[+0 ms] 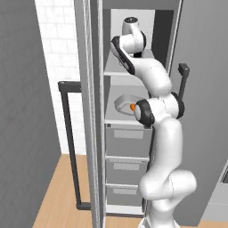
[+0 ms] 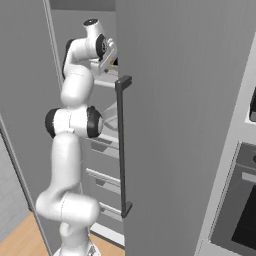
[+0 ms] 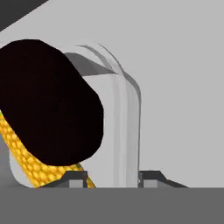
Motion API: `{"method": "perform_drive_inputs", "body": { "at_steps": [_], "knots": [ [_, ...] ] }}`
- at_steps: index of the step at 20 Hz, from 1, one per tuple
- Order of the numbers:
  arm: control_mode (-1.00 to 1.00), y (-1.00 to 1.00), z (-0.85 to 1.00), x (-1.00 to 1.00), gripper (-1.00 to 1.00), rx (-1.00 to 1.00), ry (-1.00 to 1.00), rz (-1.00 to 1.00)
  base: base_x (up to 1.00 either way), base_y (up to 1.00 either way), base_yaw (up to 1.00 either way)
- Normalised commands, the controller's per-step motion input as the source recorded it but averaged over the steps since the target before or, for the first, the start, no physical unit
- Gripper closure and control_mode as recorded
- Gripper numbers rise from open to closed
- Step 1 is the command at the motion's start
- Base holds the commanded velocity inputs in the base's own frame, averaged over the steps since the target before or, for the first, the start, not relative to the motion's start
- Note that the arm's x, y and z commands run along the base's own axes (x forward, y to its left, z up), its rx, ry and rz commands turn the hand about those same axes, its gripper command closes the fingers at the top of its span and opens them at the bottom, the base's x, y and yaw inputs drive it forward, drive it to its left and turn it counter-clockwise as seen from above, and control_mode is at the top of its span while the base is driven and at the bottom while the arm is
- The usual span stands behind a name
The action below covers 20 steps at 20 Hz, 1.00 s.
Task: Take the meat container that has the chicken drumstick and place it on the second highest rack of the freezer. Then take the vegetable container that has the avocado and corn and place it on the highest rack of the freezer.
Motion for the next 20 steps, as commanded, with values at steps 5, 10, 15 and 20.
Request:
{"method": "perform_drive_inputs", "body": {
  "at_steps": [5, 10, 15, 20],
  "knots": [
    [-1.0, 0.0, -0.04, -0.93, -1.0, 0.0, -0.27, 0.02, 0.0, 0.0, 0.0],
    [-1.0, 0.0, -0.46, -1.0, -1.0, 0.0, -0.12, 0.04, 0.0, 0.0, 0.0],
    [-1.0, 0.0, -0.54, -1.0, -1.0, 0.0, -0.2, 0.07, 0.0, 0.0, 0.0],
    [-1.0, -0.01, -0.53, -1.0, -1.0, -0.08, -0.47, 0.22, 0.0, 0.0, 0.0]
  ]
}}
